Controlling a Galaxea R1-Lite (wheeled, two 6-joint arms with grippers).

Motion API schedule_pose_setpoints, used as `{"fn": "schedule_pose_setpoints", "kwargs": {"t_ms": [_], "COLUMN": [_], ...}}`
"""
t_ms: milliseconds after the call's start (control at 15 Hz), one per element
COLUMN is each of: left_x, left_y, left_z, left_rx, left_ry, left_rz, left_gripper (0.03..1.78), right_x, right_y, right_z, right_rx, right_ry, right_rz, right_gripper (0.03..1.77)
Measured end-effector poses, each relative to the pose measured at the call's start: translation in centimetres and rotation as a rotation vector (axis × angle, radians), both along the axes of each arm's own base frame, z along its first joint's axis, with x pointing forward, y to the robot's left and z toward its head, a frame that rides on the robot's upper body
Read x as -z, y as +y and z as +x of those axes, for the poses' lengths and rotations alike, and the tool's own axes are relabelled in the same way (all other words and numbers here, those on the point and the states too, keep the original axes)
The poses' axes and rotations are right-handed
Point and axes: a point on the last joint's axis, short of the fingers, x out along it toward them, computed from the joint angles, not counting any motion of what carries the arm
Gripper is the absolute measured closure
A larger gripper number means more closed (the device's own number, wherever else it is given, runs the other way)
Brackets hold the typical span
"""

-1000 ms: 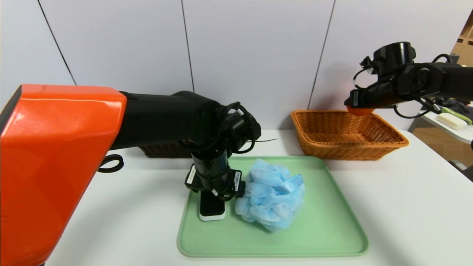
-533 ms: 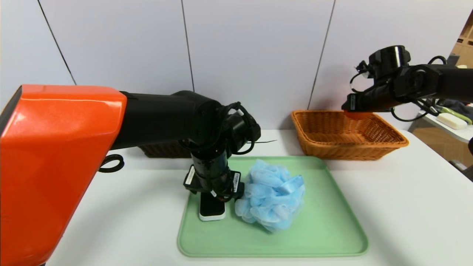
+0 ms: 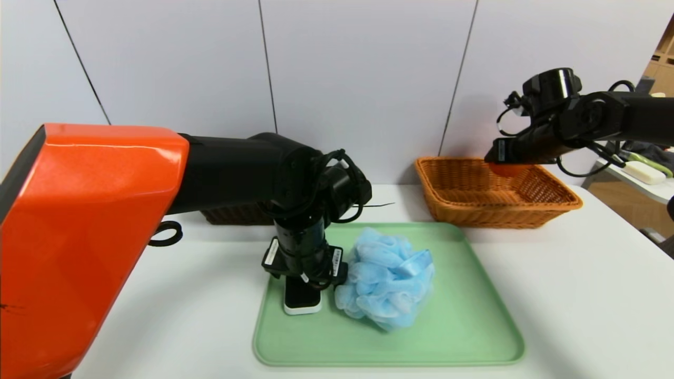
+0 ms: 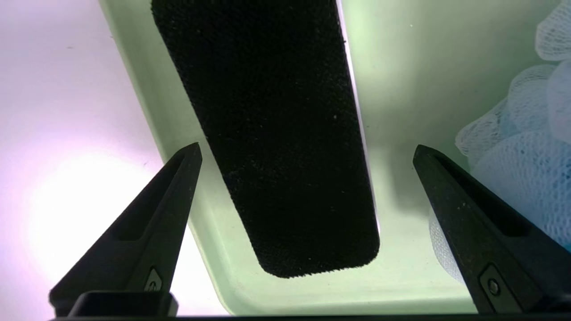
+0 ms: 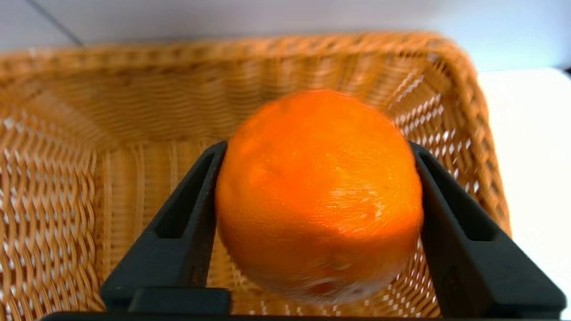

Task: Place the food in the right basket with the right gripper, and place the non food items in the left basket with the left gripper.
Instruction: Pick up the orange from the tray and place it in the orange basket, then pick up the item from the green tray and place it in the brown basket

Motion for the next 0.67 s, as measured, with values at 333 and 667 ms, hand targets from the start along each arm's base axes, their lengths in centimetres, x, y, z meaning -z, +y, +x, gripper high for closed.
{"fn": "schedule_pose_setpoints", "kwargs": {"t_ms": [333,667], "left_x": [-0.03,0.06], "left_y": [0.06,0.07], "left_z": [-0.11,-0.1], "left_rx": [0.0,0.001], "left_ry": [0.005,0.009], "left_rz": [0.005,0.007], "left_gripper": [0.12,0.12], "right_x": [-0.04,-0.46], "right_y": [0.9,0.81], "right_z": [-0.16,-0.32], "right_rx": [-0.013,-0.012], "right_ry": [0.006,-0.006], "right_rz": [0.014,0.016], "right_gripper": [0.3,0.2]}}
